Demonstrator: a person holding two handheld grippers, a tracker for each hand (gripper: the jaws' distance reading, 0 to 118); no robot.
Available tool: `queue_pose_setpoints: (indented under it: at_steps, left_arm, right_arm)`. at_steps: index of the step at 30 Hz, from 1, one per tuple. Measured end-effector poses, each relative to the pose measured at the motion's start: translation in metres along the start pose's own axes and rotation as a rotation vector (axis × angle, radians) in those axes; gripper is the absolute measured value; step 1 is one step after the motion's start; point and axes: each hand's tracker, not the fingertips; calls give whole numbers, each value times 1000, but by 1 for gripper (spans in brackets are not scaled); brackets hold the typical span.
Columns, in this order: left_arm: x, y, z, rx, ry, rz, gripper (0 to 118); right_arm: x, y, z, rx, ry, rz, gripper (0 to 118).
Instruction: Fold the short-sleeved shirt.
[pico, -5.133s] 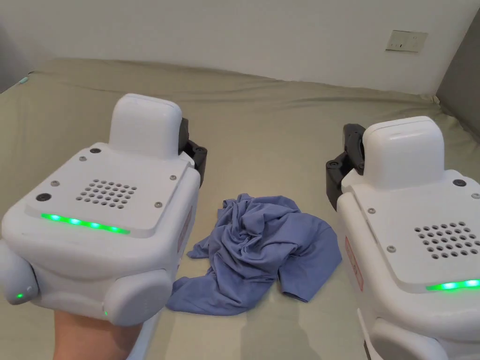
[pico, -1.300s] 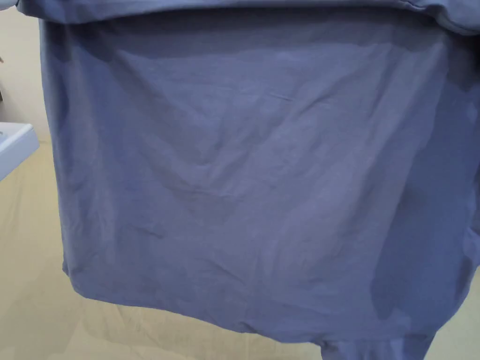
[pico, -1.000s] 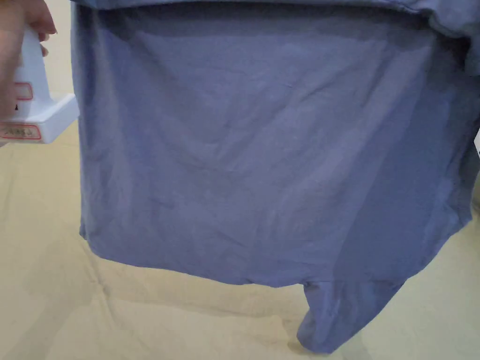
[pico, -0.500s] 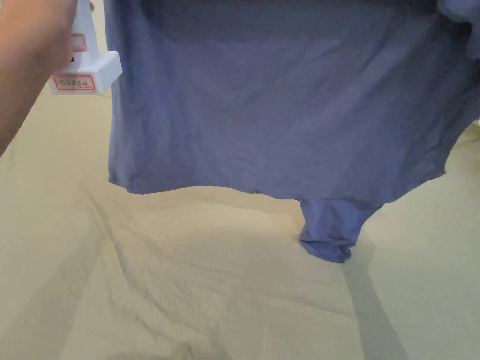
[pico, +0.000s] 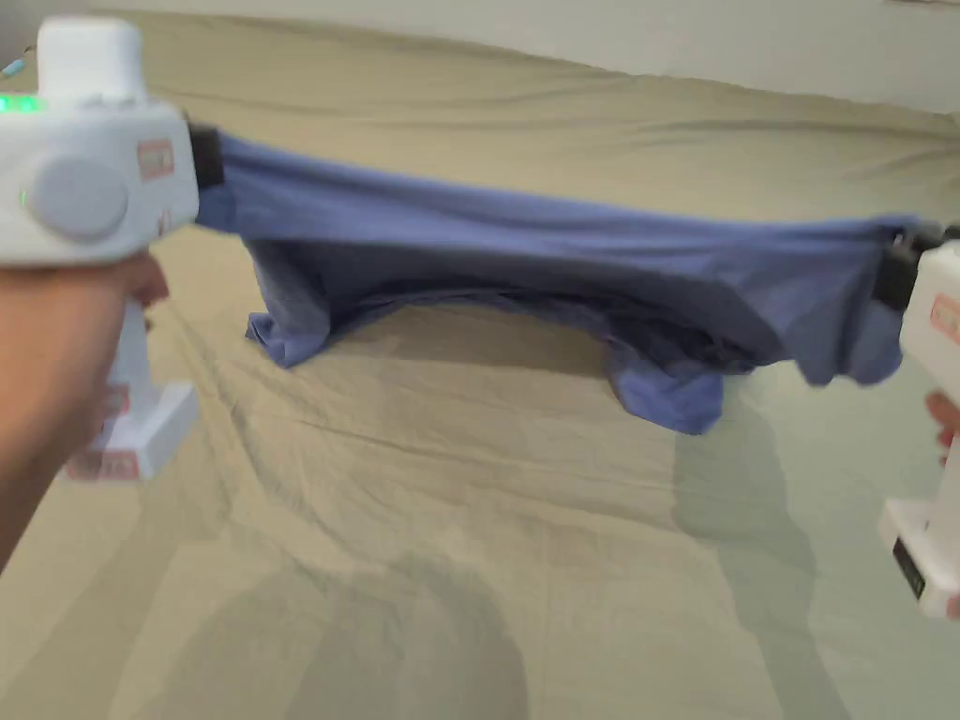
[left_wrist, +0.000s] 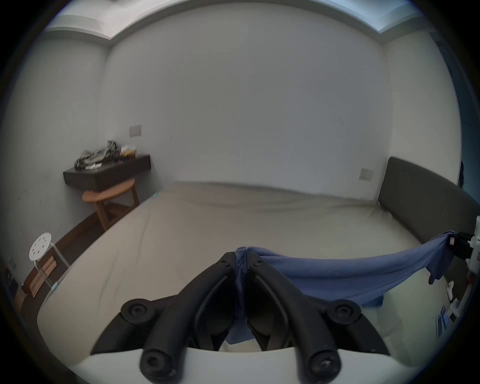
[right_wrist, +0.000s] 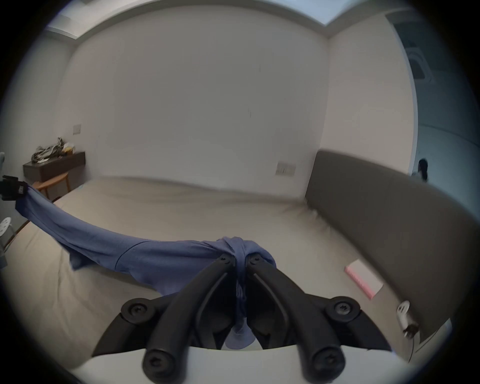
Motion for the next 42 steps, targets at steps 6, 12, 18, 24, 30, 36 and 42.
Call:
queue_pose_setpoints:
  at_steps: [6,12,18,24,30,36,42]
  left_arm:
    - [-25,-107,65,-177,8,-18,5]
    - [-38,-196,124,-395,4,-173,5]
    - [-54,-247,163,-524,-14,-259,5]
    - [-52,-262,196,-602,-36,-351,5]
    - [-57,-272,215,-680,-42,-379,5]
    - [-55,-268,205,-652,-22,-354,21]
    - [-41,-205,199,-380,-74,-190,113]
  right_arm:
    - [1,-92,71,-199,104,3,5]
    - [1,-169,125,-407,124,20,5]
    - [9,-210,170,-611,142,-34,5]
    - [25,-224,201,-761,140,2,5]
    - [26,-237,221,-859,172,-4,5]
    - [22,-237,214,-780,119,-27,25]
    - [27,-173,199,-503,44,22,113]
